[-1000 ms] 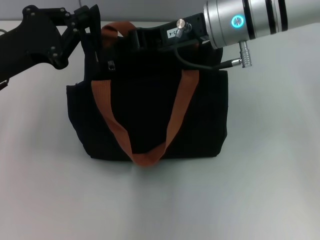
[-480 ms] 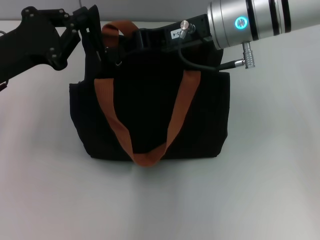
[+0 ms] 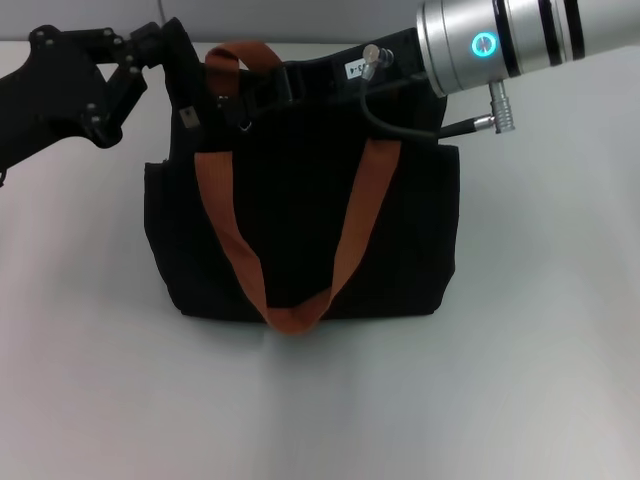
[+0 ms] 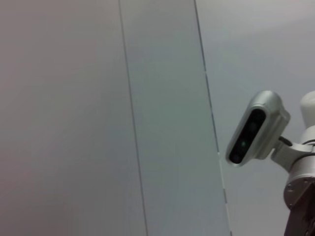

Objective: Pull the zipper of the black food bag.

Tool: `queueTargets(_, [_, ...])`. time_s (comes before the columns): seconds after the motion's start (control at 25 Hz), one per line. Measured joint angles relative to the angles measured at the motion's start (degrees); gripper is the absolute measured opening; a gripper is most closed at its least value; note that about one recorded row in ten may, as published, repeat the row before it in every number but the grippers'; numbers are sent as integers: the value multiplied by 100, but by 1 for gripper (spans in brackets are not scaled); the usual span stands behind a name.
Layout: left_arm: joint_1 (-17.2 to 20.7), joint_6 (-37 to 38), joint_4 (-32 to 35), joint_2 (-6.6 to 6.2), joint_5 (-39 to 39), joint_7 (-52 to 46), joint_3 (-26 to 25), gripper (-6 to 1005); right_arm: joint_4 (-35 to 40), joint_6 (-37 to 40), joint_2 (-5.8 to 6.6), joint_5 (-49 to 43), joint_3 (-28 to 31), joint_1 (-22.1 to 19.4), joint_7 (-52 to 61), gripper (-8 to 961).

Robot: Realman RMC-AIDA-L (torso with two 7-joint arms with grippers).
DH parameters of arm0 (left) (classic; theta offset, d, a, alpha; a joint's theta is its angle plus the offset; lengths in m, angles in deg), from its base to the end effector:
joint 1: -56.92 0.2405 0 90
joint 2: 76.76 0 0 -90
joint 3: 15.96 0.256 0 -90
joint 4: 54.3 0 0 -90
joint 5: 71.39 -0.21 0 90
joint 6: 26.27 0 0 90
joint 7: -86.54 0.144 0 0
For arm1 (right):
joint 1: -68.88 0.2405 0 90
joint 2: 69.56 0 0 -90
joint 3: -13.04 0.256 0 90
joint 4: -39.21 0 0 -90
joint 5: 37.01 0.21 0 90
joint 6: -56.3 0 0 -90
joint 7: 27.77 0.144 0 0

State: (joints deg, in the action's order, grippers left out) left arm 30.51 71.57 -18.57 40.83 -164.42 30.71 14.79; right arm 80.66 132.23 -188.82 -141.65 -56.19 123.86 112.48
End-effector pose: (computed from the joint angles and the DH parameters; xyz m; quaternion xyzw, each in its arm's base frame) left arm -0.2583 0.3249 0.0638 -0.8663 -0.0395 -0.3988 0.2981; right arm 0.0667 0.3998 -0.0541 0.8912 -0.4198 -0.1672 0.0393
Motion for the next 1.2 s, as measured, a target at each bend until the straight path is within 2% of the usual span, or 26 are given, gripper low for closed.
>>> queueTargets(0.56, [139,-58,-4,1,-1,88,-71,10,121,146,7,30,63,-121,50,-1])
queueTargets(1.2, [207,-91,-5,14,7,98,-69,10,328,89,-1,-439,-7,87,168,7])
